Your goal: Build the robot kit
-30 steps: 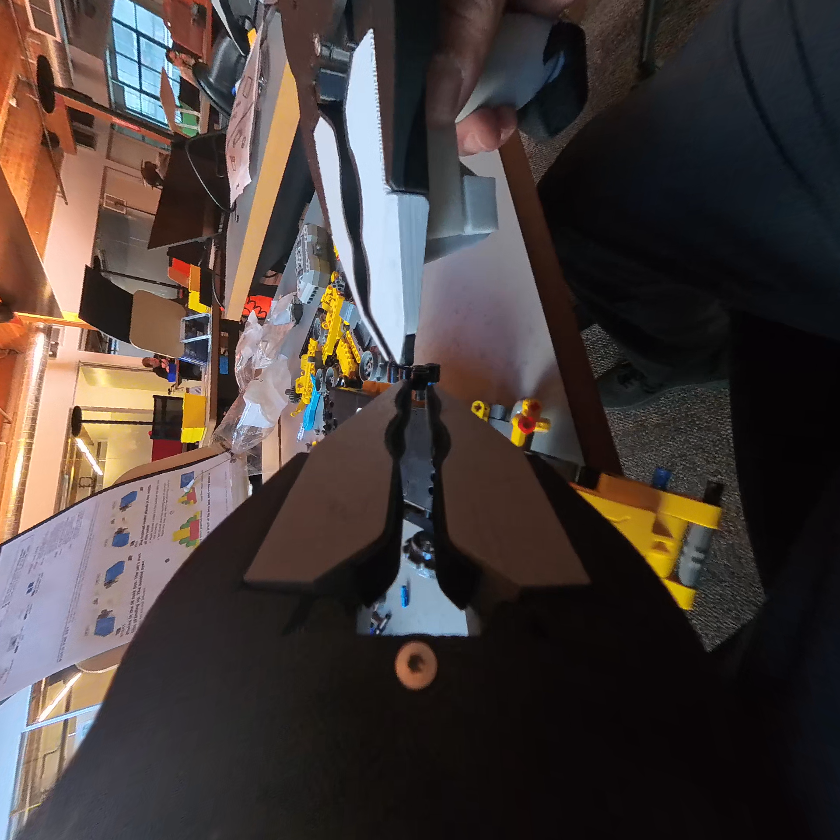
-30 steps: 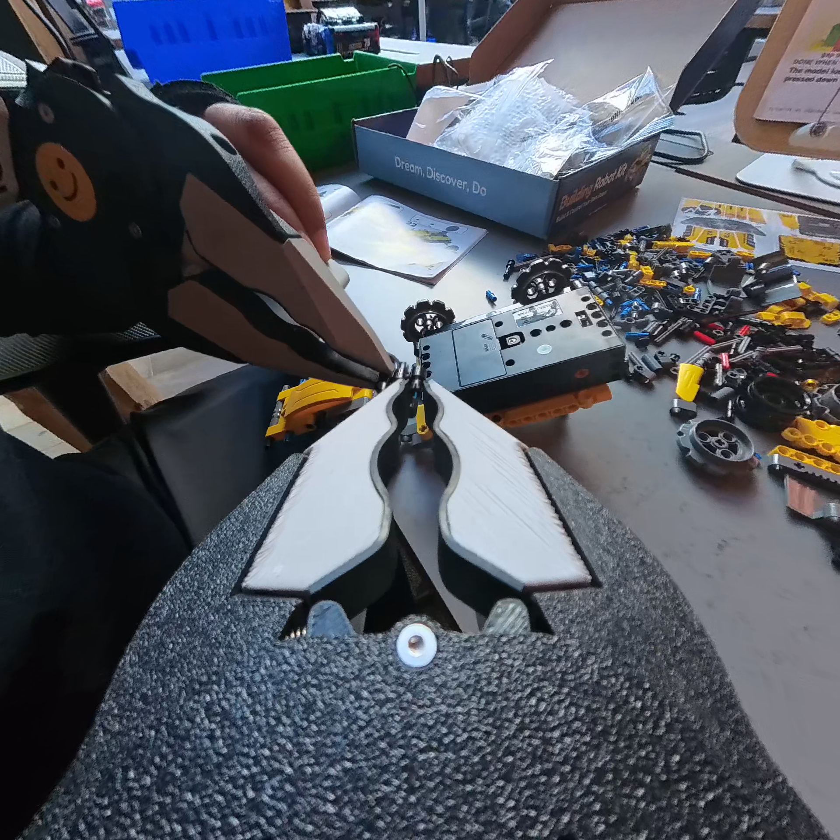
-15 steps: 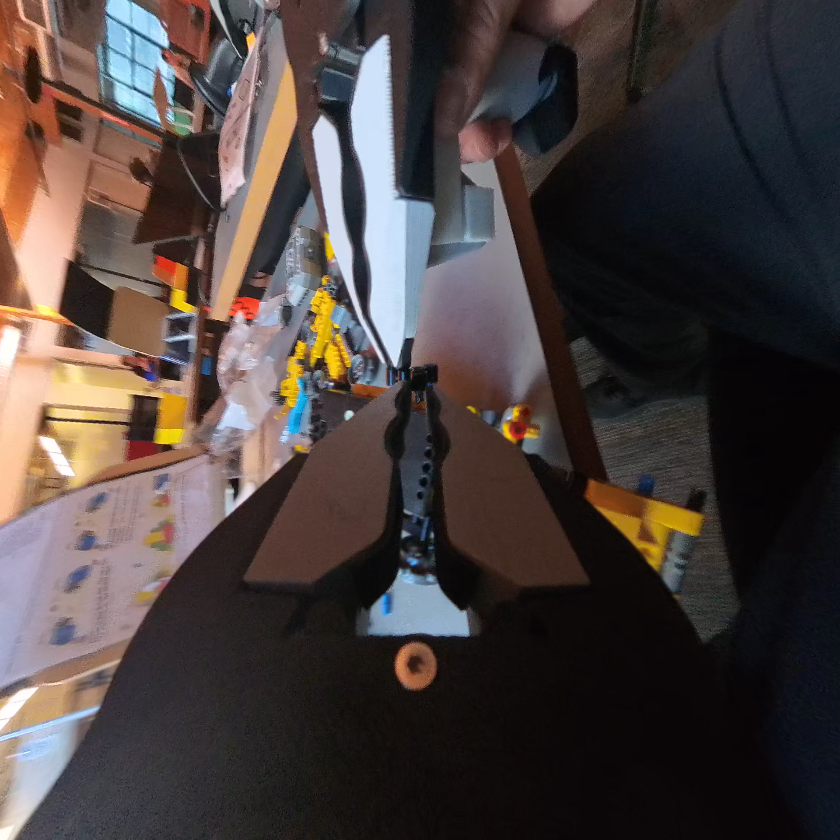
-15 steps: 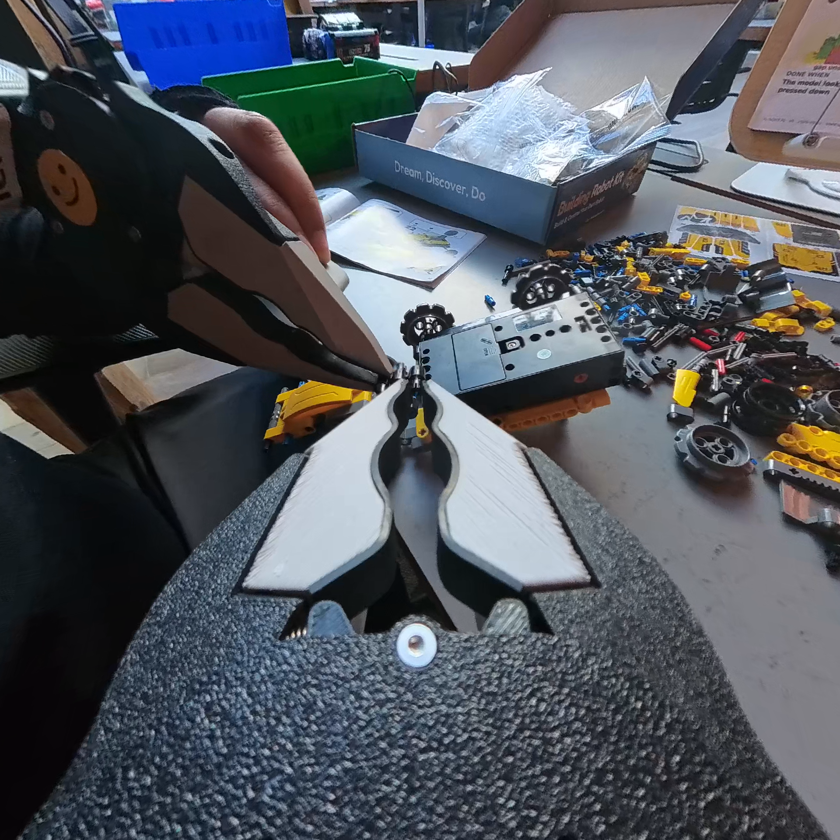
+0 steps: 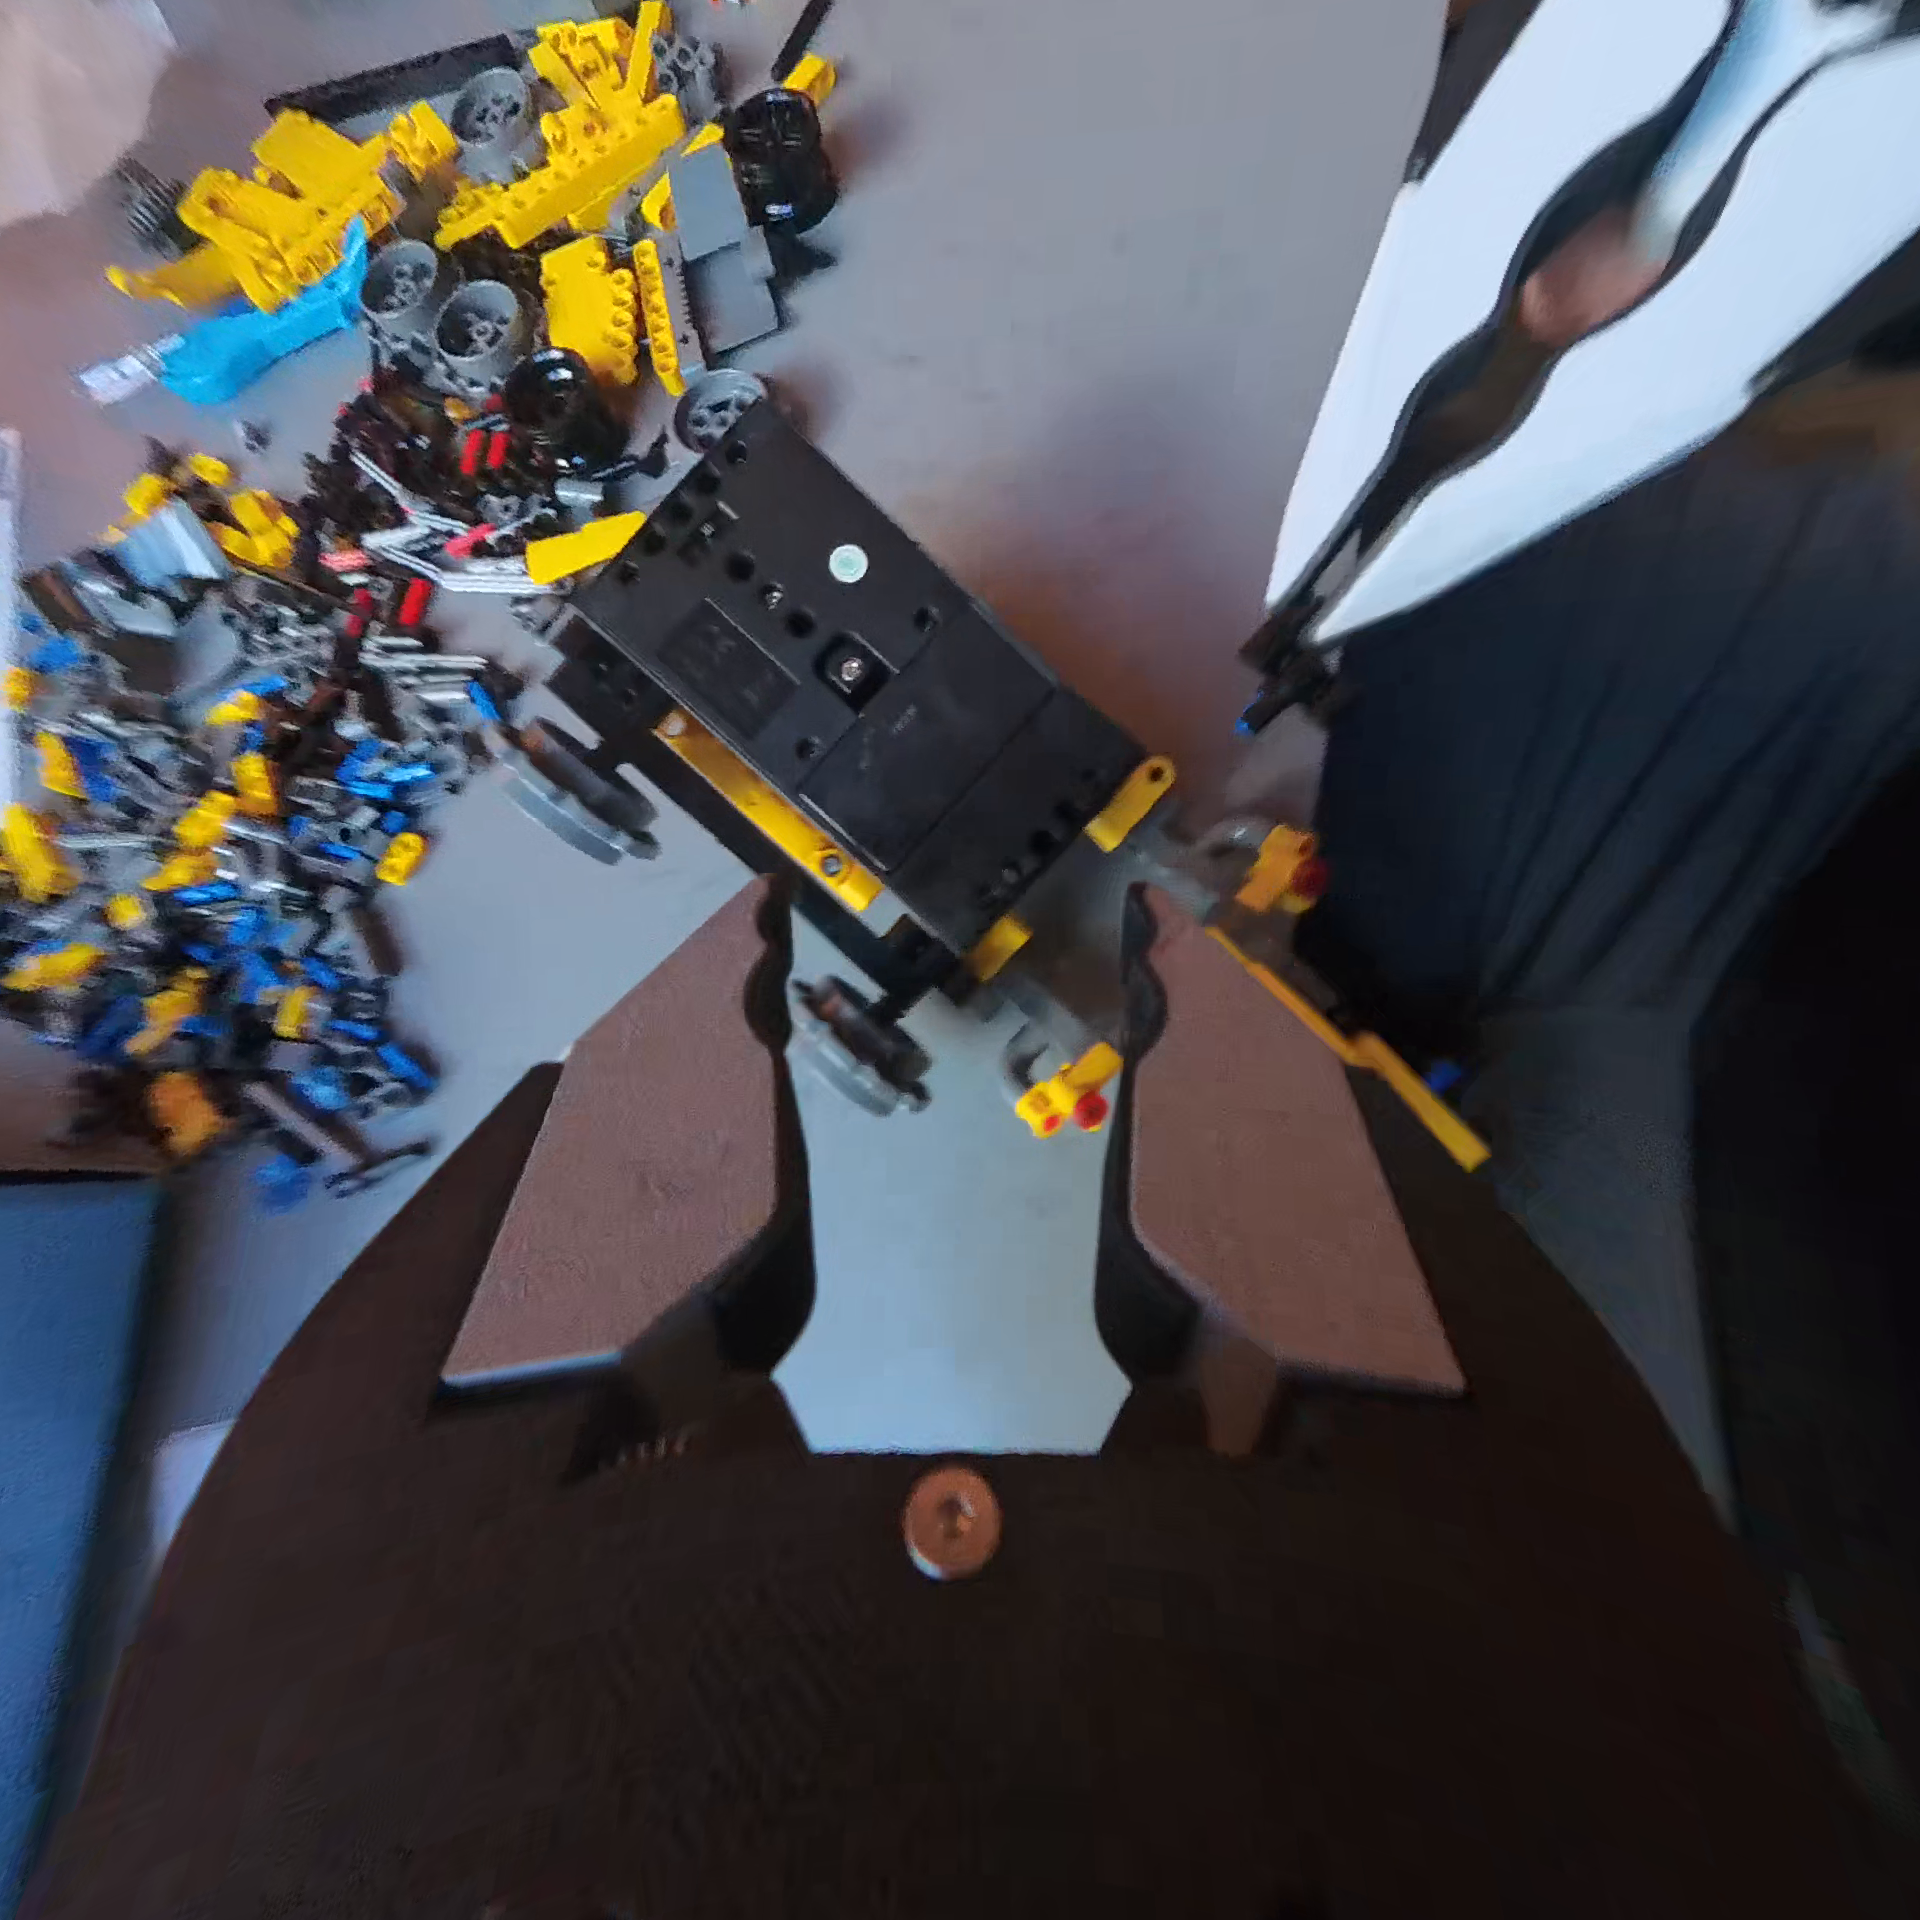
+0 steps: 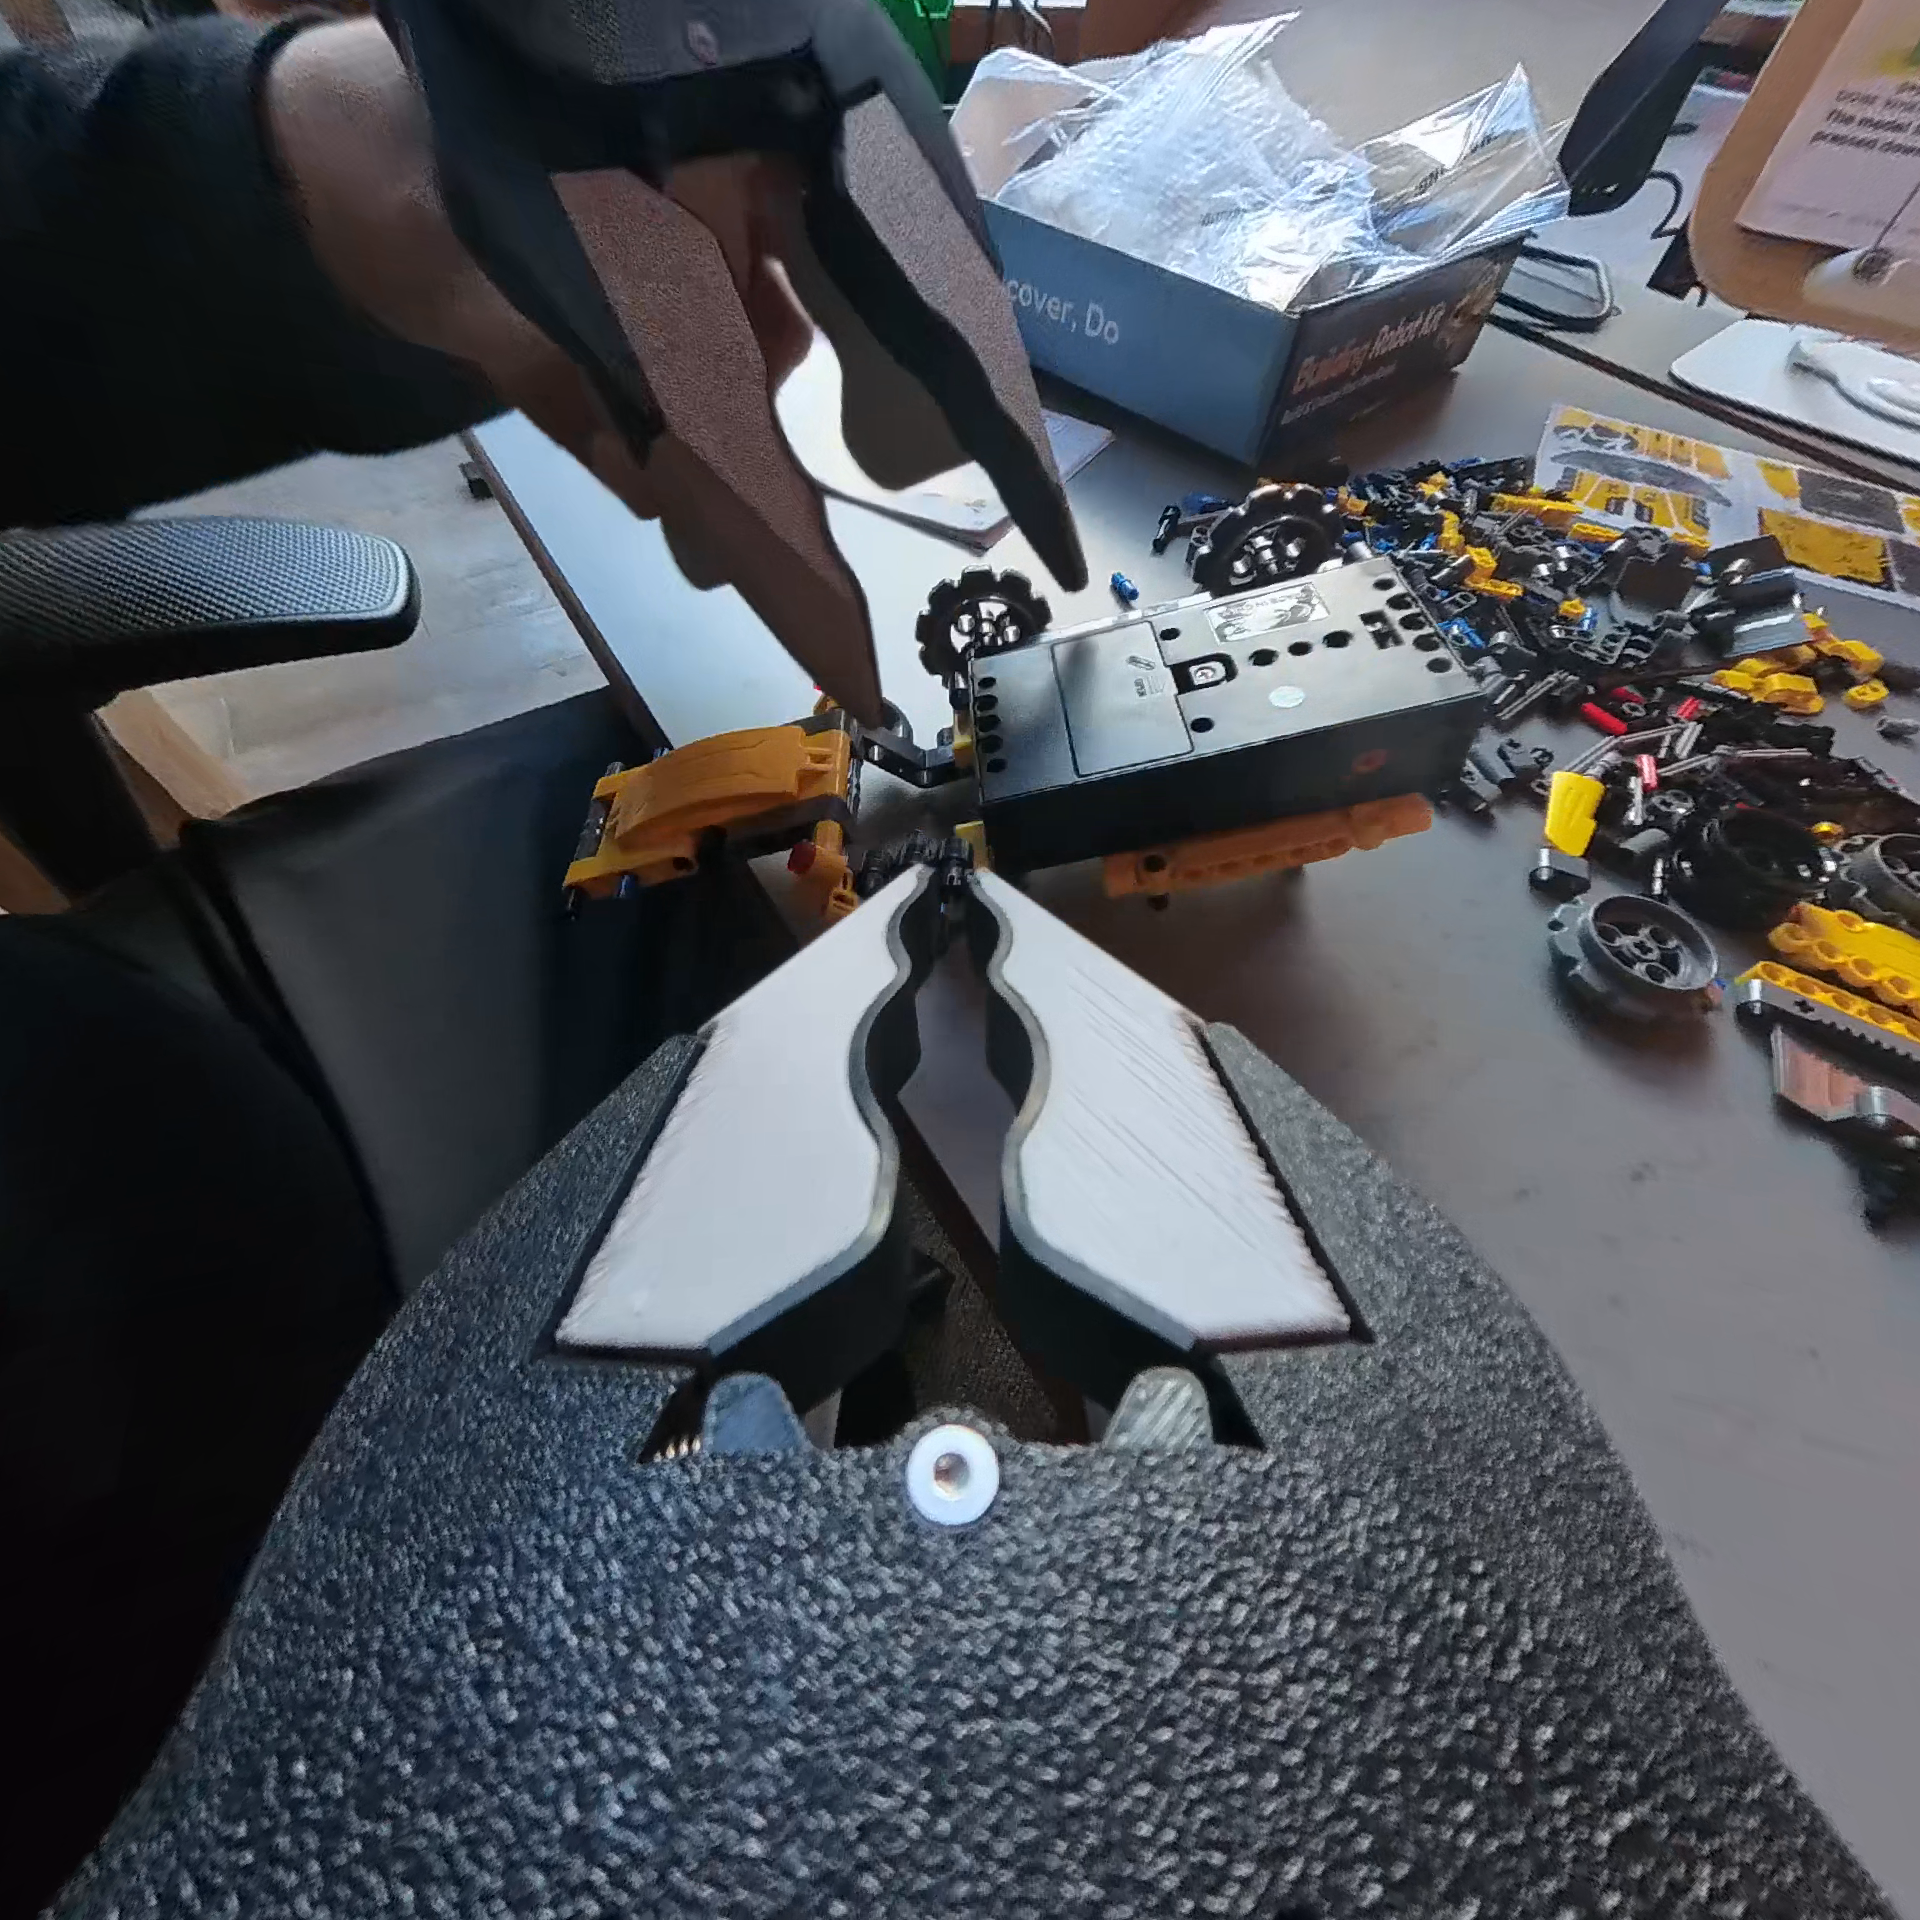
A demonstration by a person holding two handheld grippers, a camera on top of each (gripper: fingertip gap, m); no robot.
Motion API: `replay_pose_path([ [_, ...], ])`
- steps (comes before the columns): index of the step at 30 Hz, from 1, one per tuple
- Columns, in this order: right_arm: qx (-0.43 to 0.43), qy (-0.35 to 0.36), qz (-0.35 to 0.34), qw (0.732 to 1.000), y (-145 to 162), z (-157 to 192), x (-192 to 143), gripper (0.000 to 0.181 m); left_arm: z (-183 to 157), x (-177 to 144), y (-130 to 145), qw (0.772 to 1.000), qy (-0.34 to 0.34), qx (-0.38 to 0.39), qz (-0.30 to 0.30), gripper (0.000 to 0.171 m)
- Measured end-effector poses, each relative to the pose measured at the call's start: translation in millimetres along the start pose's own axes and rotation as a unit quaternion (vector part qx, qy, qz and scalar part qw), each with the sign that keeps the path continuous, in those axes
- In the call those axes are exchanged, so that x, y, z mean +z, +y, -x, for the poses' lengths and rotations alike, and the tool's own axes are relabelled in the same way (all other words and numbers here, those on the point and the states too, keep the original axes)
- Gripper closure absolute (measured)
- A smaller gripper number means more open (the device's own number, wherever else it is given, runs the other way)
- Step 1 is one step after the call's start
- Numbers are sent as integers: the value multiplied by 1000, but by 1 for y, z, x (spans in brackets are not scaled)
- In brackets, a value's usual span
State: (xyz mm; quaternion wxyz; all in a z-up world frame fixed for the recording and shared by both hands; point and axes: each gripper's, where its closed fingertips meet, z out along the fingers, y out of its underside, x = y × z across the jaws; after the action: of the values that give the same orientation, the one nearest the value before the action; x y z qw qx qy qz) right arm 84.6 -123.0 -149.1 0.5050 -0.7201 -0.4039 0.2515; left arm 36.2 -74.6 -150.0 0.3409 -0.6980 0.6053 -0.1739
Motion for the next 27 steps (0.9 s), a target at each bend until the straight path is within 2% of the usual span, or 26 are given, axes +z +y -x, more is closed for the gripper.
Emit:
replay_pose_path([
  [5, 13, -11, -5, 1000, 3, -2, -3, 176, 5, 11, 11, 993, -14, 94, 69, 103],
  [8, 14, -15, -11, 1000, 0, -4, -4, 176, 7, 18, 16, 982, -28, 169, 83, 106],
  [10, 15, -17, -17, 1000, -2, -5, -5, 176, 7, 20, 16, 979, -35, 183, 83, 108],
  [14, 18, -23, -19, 999, -3, -6, -5, 176, 8, 20, 9, 982, -31, 170, 72, 134],
  [16, 20, -24, -16, 999, -2, -8, -4, 176, 8, 21, 8, 982, -34, 175, 63, 137],
  [20, 27, -18, 0, 999, 6, -14, 1, 176, 4, 26, 8, 991, 3, 129, 43, 136],
  [27, -24, 24, 28, 999, 6, -28, -1, 176, 7, 27, 5, 993, 38, 113, -9, 145],
])
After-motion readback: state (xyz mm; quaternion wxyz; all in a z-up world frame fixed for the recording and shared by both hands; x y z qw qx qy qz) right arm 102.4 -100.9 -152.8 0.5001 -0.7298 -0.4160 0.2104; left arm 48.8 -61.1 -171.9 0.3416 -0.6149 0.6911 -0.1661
